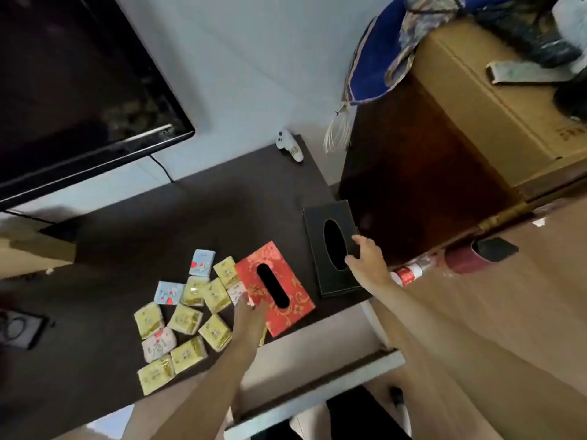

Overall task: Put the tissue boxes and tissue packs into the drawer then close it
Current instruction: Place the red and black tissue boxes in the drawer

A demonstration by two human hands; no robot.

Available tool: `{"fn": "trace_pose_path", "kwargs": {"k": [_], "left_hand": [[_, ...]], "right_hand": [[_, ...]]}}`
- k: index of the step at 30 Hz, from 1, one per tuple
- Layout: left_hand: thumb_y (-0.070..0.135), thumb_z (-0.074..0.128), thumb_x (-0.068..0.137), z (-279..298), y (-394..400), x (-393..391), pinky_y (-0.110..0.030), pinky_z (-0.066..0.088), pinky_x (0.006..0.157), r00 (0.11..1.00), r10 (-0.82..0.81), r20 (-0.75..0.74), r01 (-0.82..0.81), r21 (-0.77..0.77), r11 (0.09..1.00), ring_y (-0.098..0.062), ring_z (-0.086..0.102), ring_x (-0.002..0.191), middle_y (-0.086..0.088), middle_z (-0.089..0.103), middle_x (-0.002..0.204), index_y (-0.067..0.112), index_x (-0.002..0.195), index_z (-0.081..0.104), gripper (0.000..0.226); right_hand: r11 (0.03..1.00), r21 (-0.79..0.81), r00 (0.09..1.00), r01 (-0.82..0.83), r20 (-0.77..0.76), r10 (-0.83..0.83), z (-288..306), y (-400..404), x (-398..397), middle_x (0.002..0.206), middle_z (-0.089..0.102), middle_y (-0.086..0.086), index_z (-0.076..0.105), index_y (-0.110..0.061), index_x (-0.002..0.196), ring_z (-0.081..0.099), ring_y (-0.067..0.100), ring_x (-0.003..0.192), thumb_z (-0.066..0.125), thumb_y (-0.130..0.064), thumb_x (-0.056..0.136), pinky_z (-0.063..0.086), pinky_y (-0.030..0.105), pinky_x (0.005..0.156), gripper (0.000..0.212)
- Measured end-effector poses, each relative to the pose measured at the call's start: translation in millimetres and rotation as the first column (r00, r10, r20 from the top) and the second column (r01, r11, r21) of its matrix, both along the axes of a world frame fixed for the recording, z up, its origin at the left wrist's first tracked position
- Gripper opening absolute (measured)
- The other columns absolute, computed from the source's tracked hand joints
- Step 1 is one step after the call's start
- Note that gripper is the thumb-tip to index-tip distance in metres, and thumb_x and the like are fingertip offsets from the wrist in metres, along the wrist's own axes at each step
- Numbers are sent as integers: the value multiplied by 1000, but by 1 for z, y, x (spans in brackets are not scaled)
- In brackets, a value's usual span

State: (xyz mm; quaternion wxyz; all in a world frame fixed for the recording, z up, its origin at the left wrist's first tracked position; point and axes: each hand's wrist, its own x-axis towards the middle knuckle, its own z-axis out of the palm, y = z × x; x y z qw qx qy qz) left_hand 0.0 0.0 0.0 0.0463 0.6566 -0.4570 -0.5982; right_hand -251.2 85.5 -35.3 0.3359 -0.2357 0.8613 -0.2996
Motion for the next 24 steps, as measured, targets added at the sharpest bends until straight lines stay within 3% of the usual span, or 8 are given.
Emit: {"fn": "trace_pose_path", "kwargs": {"k": [3, 8, 11, 15, 21, 24], "left_hand": [[11, 61, 90, -22, -10, -22, -41, 50, 91, 998, 33, 47, -28, -88, 996, -28, 55, 117, -7, 60, 126, 18, 136, 48, 48], [4, 62, 77, -55, -15, -40, -56, 50, 95, 978, 135, 158, -111, -153, 982, -41, 57, 116, -22, 58, 127, 7, 136, 40, 63], [4, 64, 80, -71, -16, -43, -56, 49, 96, 963, 220, 153, -190, -187, 964, -35, 58, 115, -12, 59, 125, 17, 131, 41, 57], [9, 67, 85, -86, -17, -41, -55, 50, 97, 945, 283, 163, -246, -213, 945, -34, 60, 114, -10, 61, 124, 18, 131, 45, 51], [10, 71, 78, -89, -19, -39, -47, 53, 91, 925, 346, 156, -304, -242, 921, -28, 63, 96, -6, 65, 109, 16, 124, 54, 50], [10, 75, 73, -85, -17, -39, -46, 55, 88, 910, 396, 124, -355, -263, 897, -22, 60, 83, -8, 67, 100, 14, 110, 59, 40]], "right_hand": [[998, 59, 997, -27, -69, 31, -19, -15, -12, 161, 38, 13, 30, -11, 159, 34, 33, 149, 69, -15, 95, 39, 49, 117, 75], [999, 45, 1000, 10, -18, -9, -51, -31, -19, 166, 33, 14, 14, -10, 163, 37, 36, 150, 72, -20, 94, 41, 54, 116, 90], [999, 6, 999, 45, -10, -45, -67, -32, -26, 165, 38, 10, 17, -15, 163, 42, 34, 148, 70, -21, 96, 44, 53, 115, 86], [998, -54, 999, 45, 13, -44, -80, -27, -32, 159, 47, 8, 25, -19, 160, 49, 33, 143, 71, -19, 95, 48, 54, 111, 80], [985, -121, 991, 126, 53, -121, -76, -27, -29, 147, 59, 8, 40, -19, 154, 54, 31, 137, 73, -11, 91, 49, 48, 111, 72], [974, -141, 983, 175, 73, -166, -70, -17, -22, 147, 58, 7, 42, -19, 154, 54, 29, 137, 73, -10, 91, 49, 49, 111, 71]]}}
